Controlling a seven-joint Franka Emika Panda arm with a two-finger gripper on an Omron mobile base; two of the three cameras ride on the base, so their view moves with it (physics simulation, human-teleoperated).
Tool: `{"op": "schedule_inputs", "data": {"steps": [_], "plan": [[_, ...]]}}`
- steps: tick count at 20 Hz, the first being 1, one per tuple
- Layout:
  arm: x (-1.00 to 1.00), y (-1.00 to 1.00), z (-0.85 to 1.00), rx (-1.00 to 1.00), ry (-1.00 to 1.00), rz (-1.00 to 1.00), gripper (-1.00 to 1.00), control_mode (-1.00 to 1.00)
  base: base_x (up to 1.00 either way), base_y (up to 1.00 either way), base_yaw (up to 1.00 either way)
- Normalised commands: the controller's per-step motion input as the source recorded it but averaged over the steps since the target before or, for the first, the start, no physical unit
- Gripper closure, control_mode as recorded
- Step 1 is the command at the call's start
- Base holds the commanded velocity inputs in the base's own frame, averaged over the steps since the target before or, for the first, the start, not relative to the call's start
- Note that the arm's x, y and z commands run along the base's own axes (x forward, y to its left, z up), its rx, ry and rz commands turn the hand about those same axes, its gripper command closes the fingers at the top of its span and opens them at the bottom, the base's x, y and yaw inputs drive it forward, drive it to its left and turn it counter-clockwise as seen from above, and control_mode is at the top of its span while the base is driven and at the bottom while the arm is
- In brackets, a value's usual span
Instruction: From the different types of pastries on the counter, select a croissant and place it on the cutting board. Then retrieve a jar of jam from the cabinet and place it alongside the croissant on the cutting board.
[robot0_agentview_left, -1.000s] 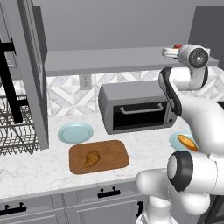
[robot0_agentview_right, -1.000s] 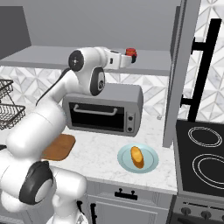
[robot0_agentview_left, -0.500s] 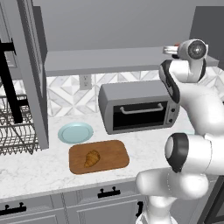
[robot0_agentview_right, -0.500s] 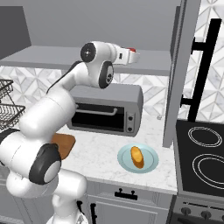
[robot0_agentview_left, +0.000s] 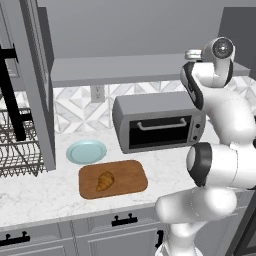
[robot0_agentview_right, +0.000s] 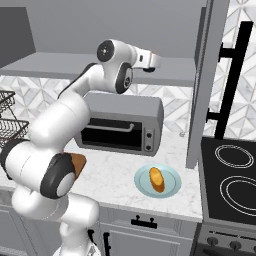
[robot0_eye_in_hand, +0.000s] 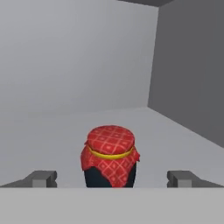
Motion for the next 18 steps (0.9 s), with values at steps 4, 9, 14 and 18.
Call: {"op": "schedule_inputs", "data": {"steps": [4, 9, 14, 18], "plan": [[0.27, 0.00, -0.04, 0.00, 0.07, 0.00, -1.00, -1.00, 0.00, 0.00, 0.00], [0.22, -0.12, -0.25, 0.00, 0.01, 0.00, -1.00, -1.00, 0.00, 0.00, 0.00], [0.21, -0.08, -0.03, 0.00, 0.00, 0.00, -1.00, -1.00, 0.00, 0.00, 0.00], [0.08, 0.00, -0.03, 0.00, 0.00, 0.00, 1.00, -1.00, 0.00, 0.00, 0.00]]}}
